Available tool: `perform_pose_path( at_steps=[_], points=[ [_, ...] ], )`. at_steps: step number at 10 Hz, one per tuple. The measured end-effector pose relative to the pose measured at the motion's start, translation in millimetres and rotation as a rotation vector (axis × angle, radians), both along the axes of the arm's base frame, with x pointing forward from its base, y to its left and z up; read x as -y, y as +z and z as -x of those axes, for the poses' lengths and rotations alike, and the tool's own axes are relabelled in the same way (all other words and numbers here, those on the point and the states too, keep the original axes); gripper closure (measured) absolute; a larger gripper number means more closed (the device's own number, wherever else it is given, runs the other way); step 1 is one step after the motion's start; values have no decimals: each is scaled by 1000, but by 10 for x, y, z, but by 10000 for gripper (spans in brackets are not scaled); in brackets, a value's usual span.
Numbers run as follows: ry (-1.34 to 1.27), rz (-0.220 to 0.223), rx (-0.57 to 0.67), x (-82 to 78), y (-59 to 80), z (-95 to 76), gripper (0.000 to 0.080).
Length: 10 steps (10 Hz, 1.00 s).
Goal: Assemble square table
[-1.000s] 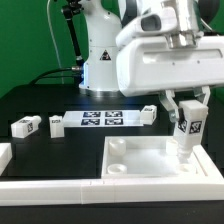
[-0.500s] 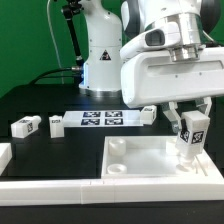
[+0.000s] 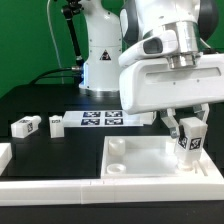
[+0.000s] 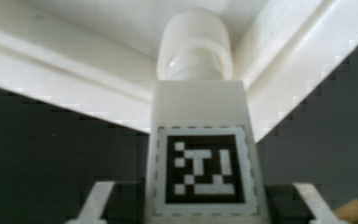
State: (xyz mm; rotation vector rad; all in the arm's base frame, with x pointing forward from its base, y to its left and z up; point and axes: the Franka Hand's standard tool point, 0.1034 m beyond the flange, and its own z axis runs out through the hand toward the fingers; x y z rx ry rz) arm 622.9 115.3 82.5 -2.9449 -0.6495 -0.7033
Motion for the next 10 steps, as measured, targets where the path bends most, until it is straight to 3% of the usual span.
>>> perform_pose_path(
  at_steps=[6,7,8,10],
  points=[
    [-3,-5,13,-2,-79,8,508],
    [-3,-5,13,-2,-81,9,292],
    [-3,-5,13,-2,-82,9,195],
    [-3,-5,13,-2,-83,10,164]
  ],
)
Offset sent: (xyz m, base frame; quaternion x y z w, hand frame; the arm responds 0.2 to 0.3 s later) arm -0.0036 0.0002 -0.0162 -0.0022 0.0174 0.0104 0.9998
